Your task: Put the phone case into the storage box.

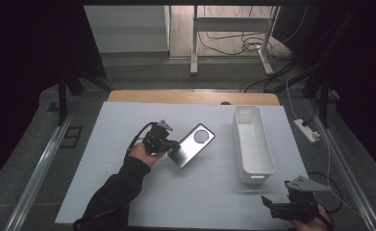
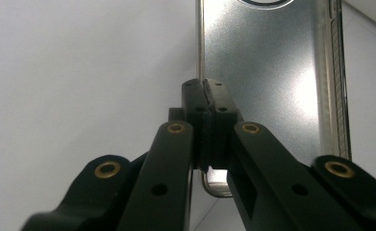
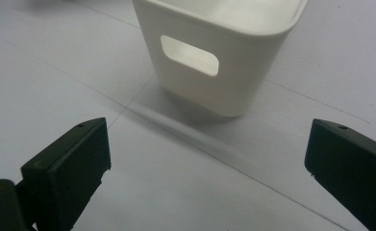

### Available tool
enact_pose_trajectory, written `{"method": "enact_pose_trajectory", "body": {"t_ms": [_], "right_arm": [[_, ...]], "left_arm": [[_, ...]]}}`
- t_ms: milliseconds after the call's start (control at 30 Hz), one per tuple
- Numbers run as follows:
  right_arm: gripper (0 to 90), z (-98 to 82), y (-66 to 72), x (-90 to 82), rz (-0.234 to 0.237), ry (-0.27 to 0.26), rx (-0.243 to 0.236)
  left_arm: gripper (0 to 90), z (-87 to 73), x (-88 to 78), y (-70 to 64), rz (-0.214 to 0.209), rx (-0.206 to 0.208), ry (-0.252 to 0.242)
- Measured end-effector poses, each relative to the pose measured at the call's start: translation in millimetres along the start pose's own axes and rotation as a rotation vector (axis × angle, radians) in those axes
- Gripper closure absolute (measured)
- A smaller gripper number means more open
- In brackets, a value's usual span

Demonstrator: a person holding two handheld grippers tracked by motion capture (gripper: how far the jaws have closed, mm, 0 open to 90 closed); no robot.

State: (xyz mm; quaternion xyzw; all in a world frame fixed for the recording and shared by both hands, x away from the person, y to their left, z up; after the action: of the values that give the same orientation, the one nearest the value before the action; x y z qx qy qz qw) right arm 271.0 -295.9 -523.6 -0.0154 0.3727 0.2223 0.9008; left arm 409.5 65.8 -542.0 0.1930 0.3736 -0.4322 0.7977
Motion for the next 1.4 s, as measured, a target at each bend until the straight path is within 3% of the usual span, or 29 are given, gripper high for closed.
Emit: {"method": "enact_pose_trajectory", "body": {"t_ms": [500,933,1400], "right_arm": [[2.1,0.1,-0.1,-0.3,0.001,0.001,0.002],[2.1,0.2,0.2,-0.8,0.003,-0.002,-0.002],[2.1,0.3,1.1,-1.0,0.004,-0.004,-0.006]], "left_arm": [[89.2,-18.4,-23.9,-10.8,-0.004,-0.025,-0.087],[89.3,-30.2,-37.1,-22.7,-0.001,-0.041,-0.13],[89.3,-45.0,-58.6,-37.0,0.024,-0.078,-0.206]]}}
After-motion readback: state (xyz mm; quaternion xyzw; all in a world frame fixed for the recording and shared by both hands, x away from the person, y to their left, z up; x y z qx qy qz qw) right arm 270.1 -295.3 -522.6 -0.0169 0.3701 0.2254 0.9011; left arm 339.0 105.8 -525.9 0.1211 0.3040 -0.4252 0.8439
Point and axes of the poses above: each handheld gripper's, and its own axes: x roughly forward along the jaws, z roughly out of its top, y roughly to its left, the point moved 8 cm from there along x, roughly forward along the jaws, and after that the axes turned 12 degrees about x, right-handed, at the moved point
